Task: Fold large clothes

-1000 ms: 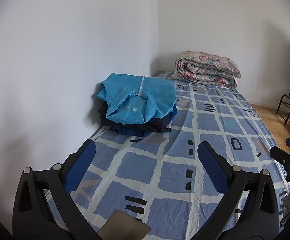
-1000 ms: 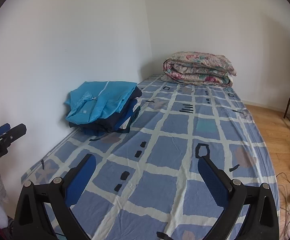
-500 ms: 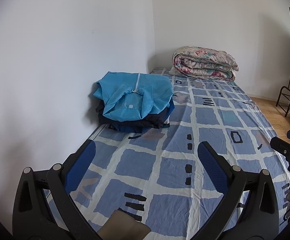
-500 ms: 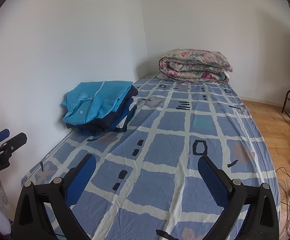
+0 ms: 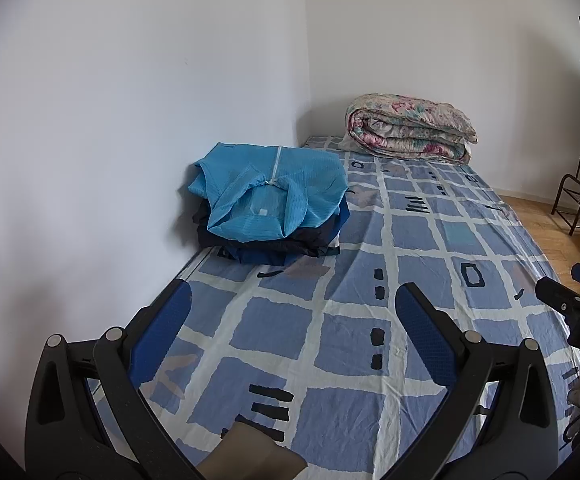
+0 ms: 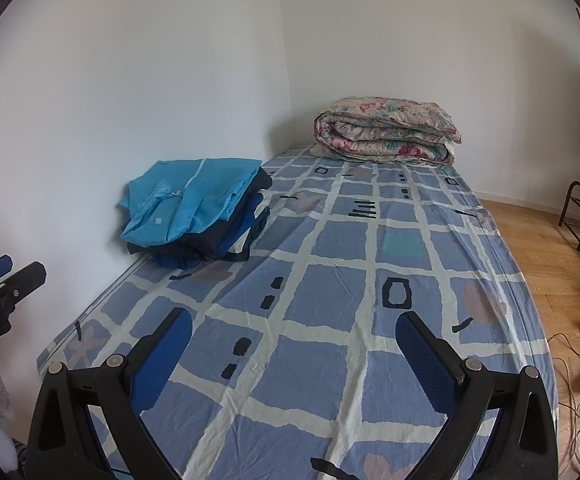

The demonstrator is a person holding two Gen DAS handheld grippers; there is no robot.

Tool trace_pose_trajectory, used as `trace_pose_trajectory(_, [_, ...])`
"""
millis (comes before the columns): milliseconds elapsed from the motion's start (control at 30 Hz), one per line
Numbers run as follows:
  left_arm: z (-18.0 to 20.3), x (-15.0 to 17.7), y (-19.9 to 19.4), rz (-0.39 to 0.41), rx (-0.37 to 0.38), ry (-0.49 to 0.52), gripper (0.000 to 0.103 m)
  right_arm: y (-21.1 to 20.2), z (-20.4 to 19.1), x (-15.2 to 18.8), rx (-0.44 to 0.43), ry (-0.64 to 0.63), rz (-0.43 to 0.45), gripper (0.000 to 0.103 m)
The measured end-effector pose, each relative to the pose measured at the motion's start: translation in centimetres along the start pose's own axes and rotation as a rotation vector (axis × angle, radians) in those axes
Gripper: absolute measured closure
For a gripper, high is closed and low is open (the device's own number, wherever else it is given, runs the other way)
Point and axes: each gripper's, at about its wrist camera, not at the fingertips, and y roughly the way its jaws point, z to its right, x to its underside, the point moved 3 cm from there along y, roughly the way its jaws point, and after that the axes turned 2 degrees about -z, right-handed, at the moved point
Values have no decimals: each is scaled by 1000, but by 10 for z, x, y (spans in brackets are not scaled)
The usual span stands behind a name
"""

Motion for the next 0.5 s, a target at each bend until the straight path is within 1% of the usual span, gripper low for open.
trace_pose_trajectory(500, [-4, -1, 1, 2, -2, -3, 0, -1, 3, 1, 3, 2, -4, 0])
